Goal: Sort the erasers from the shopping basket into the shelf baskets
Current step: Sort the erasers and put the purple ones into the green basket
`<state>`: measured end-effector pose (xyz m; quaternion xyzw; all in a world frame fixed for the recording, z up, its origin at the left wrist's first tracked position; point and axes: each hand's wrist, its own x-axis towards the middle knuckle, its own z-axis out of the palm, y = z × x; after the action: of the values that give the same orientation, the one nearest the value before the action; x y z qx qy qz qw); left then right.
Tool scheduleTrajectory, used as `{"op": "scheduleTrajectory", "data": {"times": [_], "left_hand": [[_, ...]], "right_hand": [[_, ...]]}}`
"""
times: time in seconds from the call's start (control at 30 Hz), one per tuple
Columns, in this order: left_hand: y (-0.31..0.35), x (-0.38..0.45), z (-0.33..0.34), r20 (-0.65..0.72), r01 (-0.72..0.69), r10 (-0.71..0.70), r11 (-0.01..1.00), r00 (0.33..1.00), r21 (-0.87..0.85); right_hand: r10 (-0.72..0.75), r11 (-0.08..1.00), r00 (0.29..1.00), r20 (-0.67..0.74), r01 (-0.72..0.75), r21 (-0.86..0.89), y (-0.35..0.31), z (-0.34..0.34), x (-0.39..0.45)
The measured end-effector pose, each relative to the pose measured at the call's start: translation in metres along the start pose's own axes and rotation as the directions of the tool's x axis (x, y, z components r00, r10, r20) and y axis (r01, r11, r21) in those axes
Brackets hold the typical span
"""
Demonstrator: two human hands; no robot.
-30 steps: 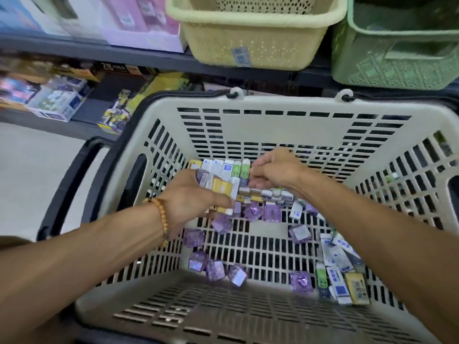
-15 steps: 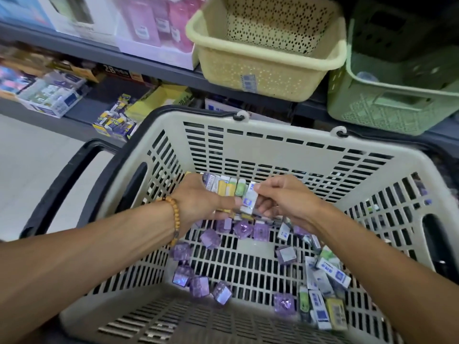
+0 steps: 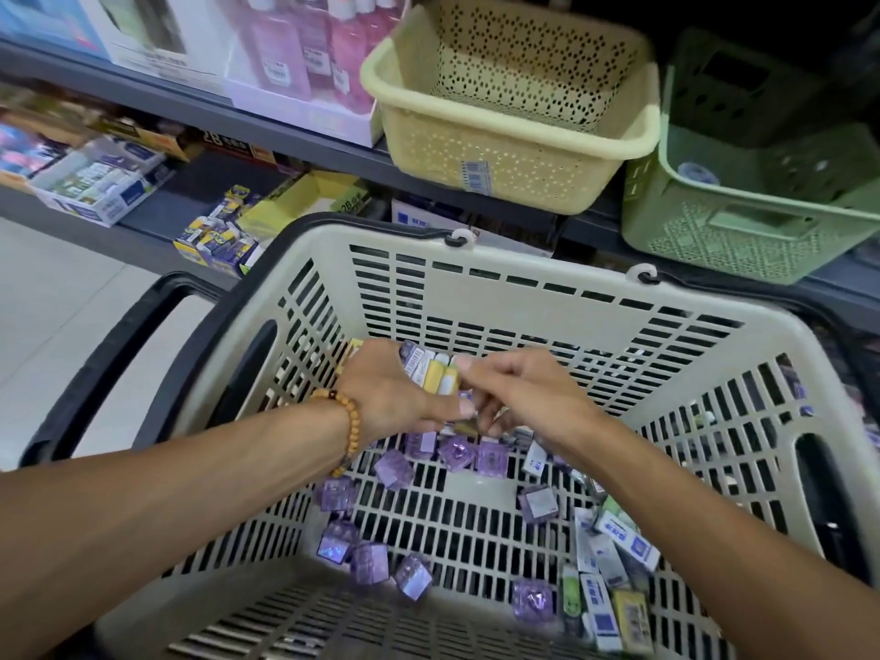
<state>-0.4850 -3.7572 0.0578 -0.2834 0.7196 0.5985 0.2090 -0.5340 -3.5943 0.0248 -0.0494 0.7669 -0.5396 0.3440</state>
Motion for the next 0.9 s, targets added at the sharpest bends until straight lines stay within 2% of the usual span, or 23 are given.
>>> {"op": "scheduleTrajectory", "data": {"times": [0.07, 0.13, 0.23, 0.37, 0.43, 0.53, 0.63, 0.67, 0.77, 0.83, 0.9], "left_hand": [[-0.001, 0.000, 0.001, 0.028, -0.035, 0.034, 0.999, 0.999, 0.023], [-0.003, 0.001, 0.002, 0.066, -0.052, 0.054, 0.998, 0.996, -0.036], [-0.005, 0.005, 0.001, 0.046, 0.009, 0.000, 0.980, 0.999, -0.200], [-0.005, 0.006, 0.000, 0.089, 0.125, -0.100, 0.934, 0.991, -0.336], [-0.002, 0.004, 0.002, 0.142, 0.153, -0.111, 0.931, 0.984, -0.333], [-0.005, 0.005, 0.004, 0.173, 0.143, -0.097, 0.949, 0.980, -0.281], [-0.009, 0.005, 0.007, 0.197, 0.093, -0.052, 0.975, 0.979, -0.203], [-0.009, 0.005, 0.007, 0.189, 0.073, -0.038, 0.980, 0.981, -0.183], [-0.007, 0.006, 0.008, 0.160, 0.028, -0.006, 0.990, 0.987, -0.135], [-0.006, 0.006, 0.010, 0.183, 0.010, 0.010, 0.994, 0.983, -0.110], [-0.006, 0.006, 0.011, 0.198, 0.016, 0.008, 0.993, 0.980, -0.116]], "right_hand": [[-0.019, 0.999, 0.997, 0.074, 0.021, -0.029, -0.003, 0.004, -0.003], [0.000, 1.000, 0.998, 0.059, 0.001, -0.015, -0.003, 0.000, -0.002], [0.080, 0.996, 0.995, -0.054, -0.079, 0.030, 0.003, -0.019, 0.000], [0.179, 0.978, 0.965, -0.190, -0.195, -0.068, 0.016, -0.035, 0.007], [0.190, 0.971, 0.961, -0.203, -0.215, -0.108, 0.019, -0.031, 0.011], [0.201, 0.972, 0.950, -0.237, -0.224, -0.075, 0.020, -0.024, 0.014], [0.115, 0.980, 0.950, -0.290, -0.156, -0.123, 0.017, -0.024, 0.008], [0.066, 0.984, 0.959, -0.274, -0.108, -0.143, 0.013, -0.025, 0.004], [-0.008, 0.994, 0.997, -0.081, -0.001, -0.108, -0.001, -0.016, -0.005], [-0.013, 0.996, 1.000, 0.006, 0.013, -0.090, -0.003, -0.009, -0.006], [-0.002, 0.997, 1.000, 0.028, 0.005, -0.079, -0.002, -0.010, -0.005]]}}
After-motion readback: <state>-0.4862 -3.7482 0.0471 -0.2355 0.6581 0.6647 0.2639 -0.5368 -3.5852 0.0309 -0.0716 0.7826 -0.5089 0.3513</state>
